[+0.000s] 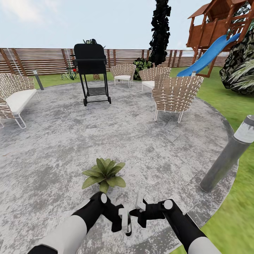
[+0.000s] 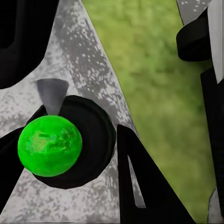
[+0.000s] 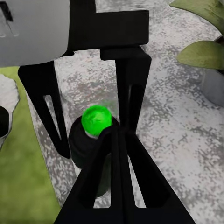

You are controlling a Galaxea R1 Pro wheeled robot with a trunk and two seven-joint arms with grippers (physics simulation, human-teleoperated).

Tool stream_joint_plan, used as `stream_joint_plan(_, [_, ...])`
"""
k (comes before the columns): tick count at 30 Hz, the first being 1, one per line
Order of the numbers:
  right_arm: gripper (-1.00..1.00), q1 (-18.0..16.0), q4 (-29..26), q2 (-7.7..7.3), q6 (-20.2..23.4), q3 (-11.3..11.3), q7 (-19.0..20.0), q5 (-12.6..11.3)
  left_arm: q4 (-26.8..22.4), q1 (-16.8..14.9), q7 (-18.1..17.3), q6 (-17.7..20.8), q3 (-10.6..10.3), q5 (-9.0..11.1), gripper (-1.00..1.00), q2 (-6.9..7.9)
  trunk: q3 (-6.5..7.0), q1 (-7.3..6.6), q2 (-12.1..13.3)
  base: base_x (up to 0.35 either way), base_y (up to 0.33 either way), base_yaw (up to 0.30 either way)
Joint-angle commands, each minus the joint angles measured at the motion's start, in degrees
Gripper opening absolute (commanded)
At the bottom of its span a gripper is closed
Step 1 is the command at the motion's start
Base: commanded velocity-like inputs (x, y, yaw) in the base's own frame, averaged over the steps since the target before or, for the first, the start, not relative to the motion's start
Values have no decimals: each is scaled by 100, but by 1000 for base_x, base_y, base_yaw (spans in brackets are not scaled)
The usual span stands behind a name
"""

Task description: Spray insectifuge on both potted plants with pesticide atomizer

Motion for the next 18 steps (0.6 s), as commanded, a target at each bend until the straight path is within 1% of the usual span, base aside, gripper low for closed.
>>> stream_joint_plan(1, [-100,-2,-6,2,-45,-6,9,59,-3,5,-2,-51,-70,-58,-100,-1,-5,-1,-2,0,0,0])
stream_joint_plan(3, [-100,-2,-6,2,-45,-6,9,59,1,17,14,-31,-260,-74,-100,-1,-5,-1,-2,0,0,0])
stream_joint_plan(5, [-100,-2,-6,2,-45,2,9,59,2,20,19,-19,-358,-79,-100,-1,-5,-1,-2,0,0,0])
stream_joint_plan(6, [-100,-2,-6,2,-45,50,9,59,2,21,21,-10,-392,-81,-100,33,-5,-1,-2,0,0,0])
stream_joint_plan(8, [-100,-2,-13,2,-45,263,9,59,-2,15,16,11,-419,-82,-100,221,-5,-1,-2,0,0,0])
stream_joint_plan(9, [-100,-2,-12,2,-45,316,9,59,-5,11,12,17,-422,-80,-100,283,-5,-1,-2,0,0,0])
stream_joint_plan(10, [-100,-2,-9,1,-45,365,9,59,-7,-3,13,29,-411,-75,-100,411,-5,-1,-2,0,0,0])
stream_joint_plan(13, [-100,-2,-7,-5,-45,405,9,59,-29,-20,18,52,-374,-49,-100,687,-5,-1,-2,0,0,0])
stream_joint_plan(14, [-100,-2,-4,-9,-50,410,9,59,-47,-25,23,54,-346,-18,-100,801,-5,-1,-2,0,0,0])
stream_joint_plan(15, [-100,-2,13,-33,-53,408,4,59,-76,-26,37,56,-162,12,-100,919,-5,-1,-2,0,0,0])
stream_joint_plan(16, [100,-2,22,-48,-53,401,4,59,-83,-24,35,62,-14,19,-100,941,-5,-1,-2,0,0,0])
stream_joint_plan(17, [100,-2,25,-55,-53,397,5,59,-85,-24,34,65,72,20,-100,949,-5,-1,-2,0,0,0])
stream_joint_plan(18, [100,-2,37,-79,-54,385,4,59,-89,-16,33,87,396,22,-100,968,-5,-1,-2,0,0,0])
